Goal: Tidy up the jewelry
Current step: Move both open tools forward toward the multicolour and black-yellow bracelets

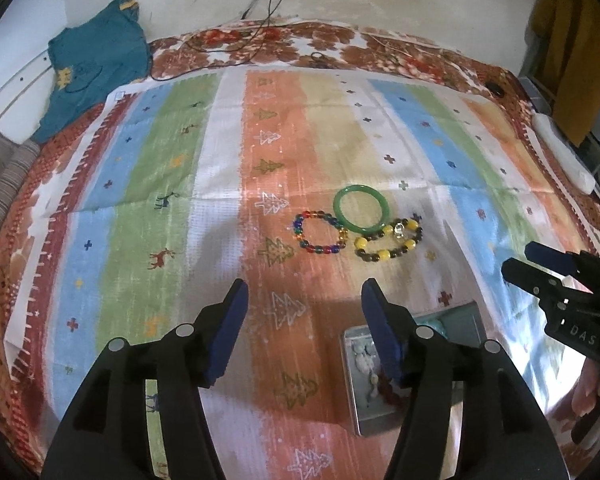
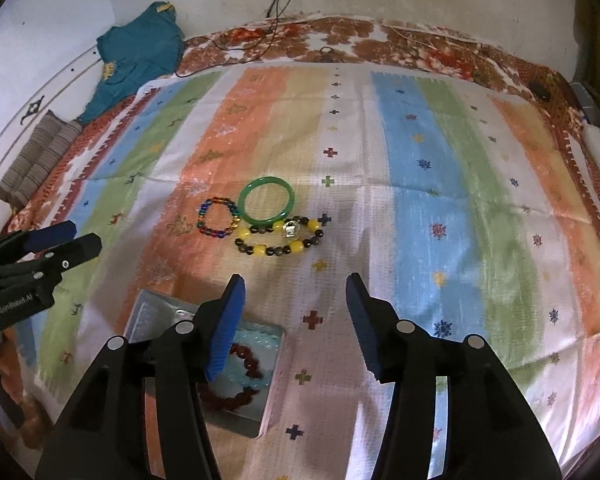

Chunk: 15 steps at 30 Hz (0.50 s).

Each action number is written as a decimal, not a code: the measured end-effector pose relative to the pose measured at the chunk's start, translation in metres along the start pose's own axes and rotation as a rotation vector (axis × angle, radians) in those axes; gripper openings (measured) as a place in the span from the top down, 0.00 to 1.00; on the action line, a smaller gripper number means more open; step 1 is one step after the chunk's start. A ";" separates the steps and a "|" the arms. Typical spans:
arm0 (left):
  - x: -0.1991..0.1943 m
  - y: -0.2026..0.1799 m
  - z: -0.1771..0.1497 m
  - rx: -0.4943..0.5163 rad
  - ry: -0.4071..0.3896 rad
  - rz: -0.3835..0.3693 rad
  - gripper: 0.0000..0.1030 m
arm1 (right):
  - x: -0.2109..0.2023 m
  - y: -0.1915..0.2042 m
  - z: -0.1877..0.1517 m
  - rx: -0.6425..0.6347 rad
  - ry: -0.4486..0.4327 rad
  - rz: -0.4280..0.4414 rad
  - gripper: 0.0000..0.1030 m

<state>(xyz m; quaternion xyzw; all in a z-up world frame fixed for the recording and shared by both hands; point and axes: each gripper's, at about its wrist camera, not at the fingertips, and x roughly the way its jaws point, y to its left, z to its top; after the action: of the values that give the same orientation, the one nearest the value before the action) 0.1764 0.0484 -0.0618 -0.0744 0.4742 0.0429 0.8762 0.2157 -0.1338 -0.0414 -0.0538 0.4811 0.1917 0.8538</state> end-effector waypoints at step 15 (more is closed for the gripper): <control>0.037 0.000 0.014 0.034 0.039 0.060 0.28 | 0.034 -0.007 0.014 0.002 0.049 -0.056 0.38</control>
<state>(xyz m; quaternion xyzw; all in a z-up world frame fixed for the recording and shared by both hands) 0.2083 0.0506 -0.0855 -0.0460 0.4940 0.0598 0.8662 0.2455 -0.1274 -0.0628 -0.0711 0.5003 0.1657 0.8469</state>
